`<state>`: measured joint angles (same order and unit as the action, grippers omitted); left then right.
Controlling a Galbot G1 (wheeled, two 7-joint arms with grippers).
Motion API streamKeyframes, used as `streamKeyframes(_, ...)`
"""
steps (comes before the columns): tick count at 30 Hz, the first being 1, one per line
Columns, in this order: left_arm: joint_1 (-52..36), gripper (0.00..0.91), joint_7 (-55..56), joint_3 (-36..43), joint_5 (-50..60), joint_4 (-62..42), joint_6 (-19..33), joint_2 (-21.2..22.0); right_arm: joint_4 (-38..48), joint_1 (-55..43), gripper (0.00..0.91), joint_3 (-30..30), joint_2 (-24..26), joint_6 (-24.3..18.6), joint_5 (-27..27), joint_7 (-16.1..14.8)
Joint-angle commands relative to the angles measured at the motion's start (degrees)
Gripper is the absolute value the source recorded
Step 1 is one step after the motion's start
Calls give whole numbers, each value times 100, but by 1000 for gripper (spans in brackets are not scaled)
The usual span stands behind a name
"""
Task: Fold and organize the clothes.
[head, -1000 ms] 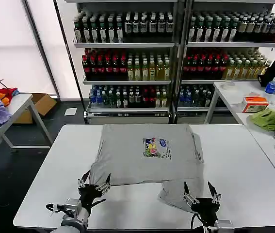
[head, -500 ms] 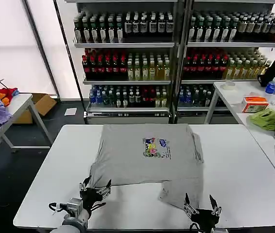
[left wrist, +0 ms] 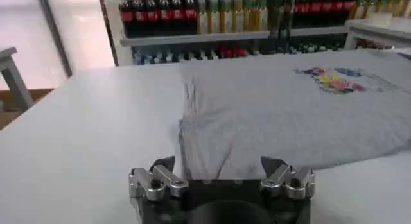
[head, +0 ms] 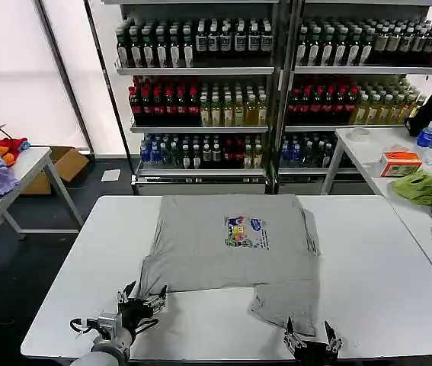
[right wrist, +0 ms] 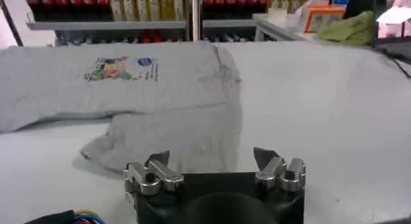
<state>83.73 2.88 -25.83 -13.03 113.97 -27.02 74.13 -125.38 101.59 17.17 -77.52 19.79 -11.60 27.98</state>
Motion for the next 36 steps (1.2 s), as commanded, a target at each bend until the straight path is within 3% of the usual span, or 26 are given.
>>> streamKeyframes(1, -2, 907, 25, -7, -238, -79, -88, -20, 215, 3, 675, -66, -50, -20, 54, 46)
streamKeyframes(2, -2, 907, 26, 2, -256, -81, -112, -18, 237, -1, 464, -77, -55, -24, 59, 41)
streamKeyframes(3, -6, 766, 25, 8, -268, -86, -134, -14, 253, -2, 312, -81, -57, -29, 63, 38)
streamKeyframes(4, -12, 605, 29, 14, -289, -91, -139, -3, 273, -7, 242, -85, -56, -45, 65, 42)
streamKeyframes(5, -18, 524, 30, 15, -300, -106, -149, 8, 293, -12, 212, -84, -55, -53, 67, 43)
streamKeyframes(6, -21, 272, 42, 23, -313, -116, -167, 14, 301, -19, 91, -79, -54, -55, 63, 41)
streamKeyframes(7, -26, 272, 42, 29, -316, -137, -191, 25, 310, -30, 20, -76, -48, -56, 58, 49)
streamKeyframes(8, -24, 50, 45, 31, -311, -151, -209, 28, 311, -37, 0, -72, -47, -55, 56, 53)
streamKeyframes(9, -19, 10, 49, 32, -311, -158, -220, 31, 313, -51, 0, -57, -47, -54, 52, 55)
streamKeyframes(26, 88, 10, -51, 64, -120, -89, -220, 158, 436, -160, 0, 3, 45, -251, -8, 25)
streamKeyframes(36, 19, 0, -128, 89, -207, 208, 376, 323, -39, -249, 0, 32, 26, -554, -99, -305)
